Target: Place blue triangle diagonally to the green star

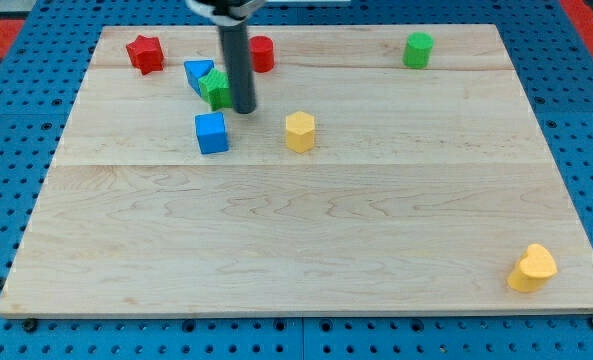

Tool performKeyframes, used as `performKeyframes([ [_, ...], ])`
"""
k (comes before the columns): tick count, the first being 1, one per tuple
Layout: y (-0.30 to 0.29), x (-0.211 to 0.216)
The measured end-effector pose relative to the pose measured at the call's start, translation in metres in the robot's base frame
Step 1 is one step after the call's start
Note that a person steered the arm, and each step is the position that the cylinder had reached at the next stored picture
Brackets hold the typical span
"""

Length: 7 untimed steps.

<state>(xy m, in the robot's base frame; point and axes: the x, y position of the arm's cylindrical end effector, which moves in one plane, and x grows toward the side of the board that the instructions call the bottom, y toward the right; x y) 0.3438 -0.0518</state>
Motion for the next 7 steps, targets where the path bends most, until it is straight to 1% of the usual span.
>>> performKeyframes([
  [1,-0.026,-0.02],
  [2,-0.037,-0.035],
  [3,-0.08,-0.043],
  [5,-0.104,0.026],
  [6,-0.183,0.021],
  [7,-0.214,-0.014],
])
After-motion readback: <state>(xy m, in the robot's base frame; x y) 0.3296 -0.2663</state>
